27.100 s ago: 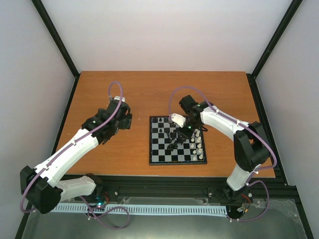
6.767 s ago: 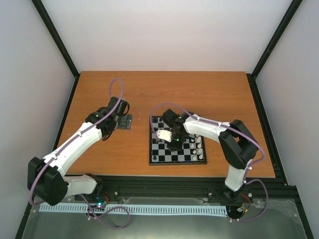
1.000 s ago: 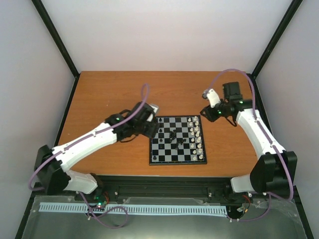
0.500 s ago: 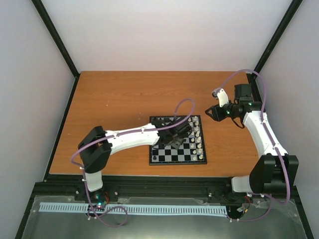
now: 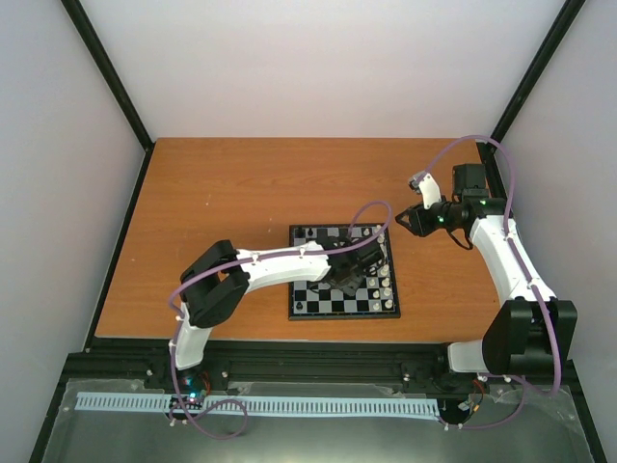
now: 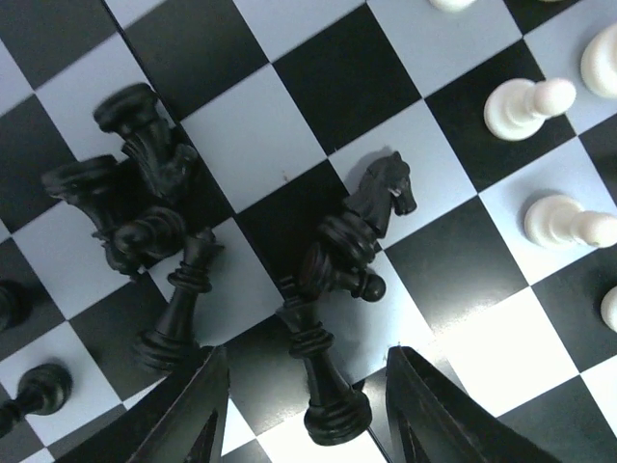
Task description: Set up the chess pieces on the board
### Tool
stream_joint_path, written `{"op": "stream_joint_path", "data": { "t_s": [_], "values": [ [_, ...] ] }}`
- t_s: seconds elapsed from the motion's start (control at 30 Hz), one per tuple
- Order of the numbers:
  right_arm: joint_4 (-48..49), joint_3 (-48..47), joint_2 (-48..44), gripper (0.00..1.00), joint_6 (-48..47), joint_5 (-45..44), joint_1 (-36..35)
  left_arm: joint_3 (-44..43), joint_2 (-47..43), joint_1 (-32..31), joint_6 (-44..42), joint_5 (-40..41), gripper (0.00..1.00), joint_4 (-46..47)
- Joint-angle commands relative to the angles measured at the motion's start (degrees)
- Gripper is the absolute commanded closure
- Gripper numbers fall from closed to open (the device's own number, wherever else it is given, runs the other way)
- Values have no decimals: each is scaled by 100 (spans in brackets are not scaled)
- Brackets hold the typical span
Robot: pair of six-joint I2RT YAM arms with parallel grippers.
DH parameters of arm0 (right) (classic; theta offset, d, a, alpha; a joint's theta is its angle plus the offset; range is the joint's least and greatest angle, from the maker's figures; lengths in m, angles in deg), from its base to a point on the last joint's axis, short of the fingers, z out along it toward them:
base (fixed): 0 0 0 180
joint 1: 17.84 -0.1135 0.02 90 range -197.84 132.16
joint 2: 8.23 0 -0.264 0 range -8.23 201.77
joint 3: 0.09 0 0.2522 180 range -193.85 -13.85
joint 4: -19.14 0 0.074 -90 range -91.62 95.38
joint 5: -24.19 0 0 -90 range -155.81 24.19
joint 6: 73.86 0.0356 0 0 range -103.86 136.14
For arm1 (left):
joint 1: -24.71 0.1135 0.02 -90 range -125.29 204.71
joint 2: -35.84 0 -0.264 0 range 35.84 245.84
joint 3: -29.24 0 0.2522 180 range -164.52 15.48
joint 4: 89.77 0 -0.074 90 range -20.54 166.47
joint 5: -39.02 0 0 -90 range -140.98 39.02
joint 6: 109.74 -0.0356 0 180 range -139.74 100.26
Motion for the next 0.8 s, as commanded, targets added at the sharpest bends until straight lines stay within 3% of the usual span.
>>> {"op": "stream_joint_path", "data": {
  "t_s": [0.0, 0.3, 0.77],
  "values": [
    [72, 62, -162, 64, -70, 120, 17, -279, 108, -129, 147, -112, 53, -232],
    [29, 51, -129, 64, -114, 179, 17, -163, 228, -129, 258, -130, 63, -273],
    [-33, 40, -130, 64, -123, 253, 17, -216, 406, -124, 240, -237, 65, -415]
  ]
}}
